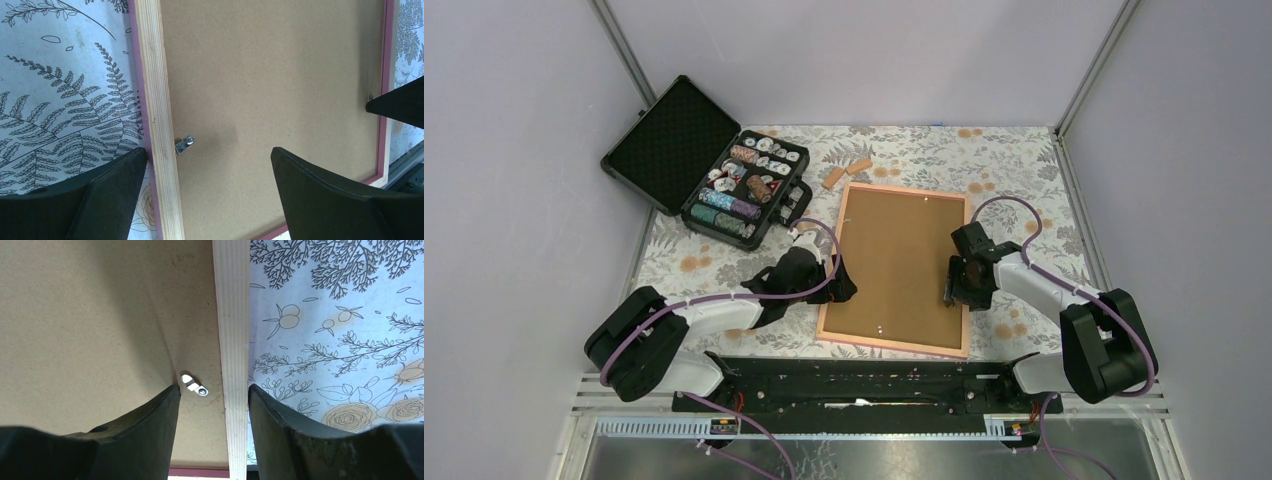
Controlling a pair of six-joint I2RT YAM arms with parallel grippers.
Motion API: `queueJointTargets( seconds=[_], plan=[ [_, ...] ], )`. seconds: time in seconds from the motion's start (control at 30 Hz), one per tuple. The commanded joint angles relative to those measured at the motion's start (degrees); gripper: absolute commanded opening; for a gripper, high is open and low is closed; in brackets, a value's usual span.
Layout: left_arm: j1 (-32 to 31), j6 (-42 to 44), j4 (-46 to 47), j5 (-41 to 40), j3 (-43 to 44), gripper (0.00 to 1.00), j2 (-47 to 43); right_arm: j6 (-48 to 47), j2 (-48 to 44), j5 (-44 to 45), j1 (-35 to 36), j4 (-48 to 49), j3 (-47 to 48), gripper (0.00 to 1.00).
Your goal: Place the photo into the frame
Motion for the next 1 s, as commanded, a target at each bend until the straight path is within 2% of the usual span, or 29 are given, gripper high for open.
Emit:
queueJointTargets(
  seconds=[0.0,0.3,0.53,0.77,0.9,0.97],
  plan=[
    [0.27,0.17,3.84,2.22,-0.82,0.99,0.31,1.92,0.83,0.02,1.4,-0.36,0.35,0.59],
    [0.34,-0.18,4.22,2.35,-1.22,0.99,-0.13,2.59,-1.23,1.69,1.42,0.09,0.78,0.61],
    [0.43,0.49,3.88,2.4,-1.33,0.99,-0.3,3.69,-2.34,3.61,1.41,1.01,-0.04,0.56],
    [0.45,-0.12,4.63,2.54,-1.75,0.99,-0.62,3.87,-1.15,3.99,1.36,1.09,1.15,0.59],
    [0.44,-0.09,4.55,2.55,-1.74,0.99,-0.67,3.57,0.07,3.44,1.38,1.2,1.21,0.53],
    [0.49,0.19,4.26,2.53,-1.63,0.99,-0.68,3.69,-0.1,3.02,1.43,1.6,0.65,0.46]
  ],
)
